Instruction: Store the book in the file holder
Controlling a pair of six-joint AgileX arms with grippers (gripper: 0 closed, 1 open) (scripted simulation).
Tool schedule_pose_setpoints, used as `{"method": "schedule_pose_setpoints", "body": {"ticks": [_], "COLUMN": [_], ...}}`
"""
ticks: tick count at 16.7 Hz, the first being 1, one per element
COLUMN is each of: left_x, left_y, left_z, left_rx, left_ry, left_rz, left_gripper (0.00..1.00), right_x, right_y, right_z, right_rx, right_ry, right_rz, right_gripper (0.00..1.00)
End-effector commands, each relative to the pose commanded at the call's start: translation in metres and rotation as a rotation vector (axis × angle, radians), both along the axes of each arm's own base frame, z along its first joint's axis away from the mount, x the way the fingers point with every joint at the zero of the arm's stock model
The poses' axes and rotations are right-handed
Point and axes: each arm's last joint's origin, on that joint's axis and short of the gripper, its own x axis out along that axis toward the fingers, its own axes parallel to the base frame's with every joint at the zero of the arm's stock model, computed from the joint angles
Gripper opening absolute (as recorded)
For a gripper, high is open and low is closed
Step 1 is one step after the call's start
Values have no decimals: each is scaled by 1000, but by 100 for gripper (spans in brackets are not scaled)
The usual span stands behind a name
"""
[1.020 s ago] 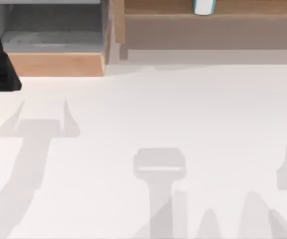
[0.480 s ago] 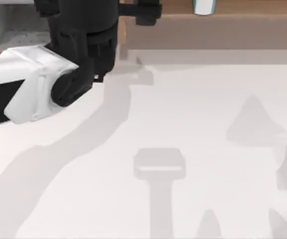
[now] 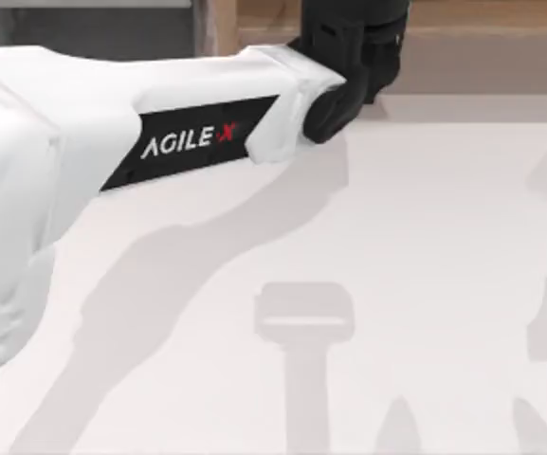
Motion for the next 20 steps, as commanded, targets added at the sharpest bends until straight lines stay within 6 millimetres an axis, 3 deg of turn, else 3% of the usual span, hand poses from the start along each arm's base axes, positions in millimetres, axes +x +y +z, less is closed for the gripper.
{"method": "schedule_pose_setpoints", "body": {"ticks": [3, 6, 14, 20], "left_x": [11, 17, 22, 39], "left_y": [-36, -56, -57, -58], "left_z": [-23, -44, -47, -47], "left_rx": [-22, -27, -27, -27], "left_ry": [-19, -21, -20, -21], "left_rz": [-5, -7, -6, -7], "left_gripper": [100, 100, 100, 100], "right_x": [0, 0, 0, 0], "right_y": [0, 0, 0, 0], "right_z": [0, 0, 0, 0], "right_rx": [0, 0, 0, 0], "right_ry": [0, 0, 0, 0], "right_rz": [0, 0, 0, 0], "right_gripper": [100, 100, 100, 100]}}
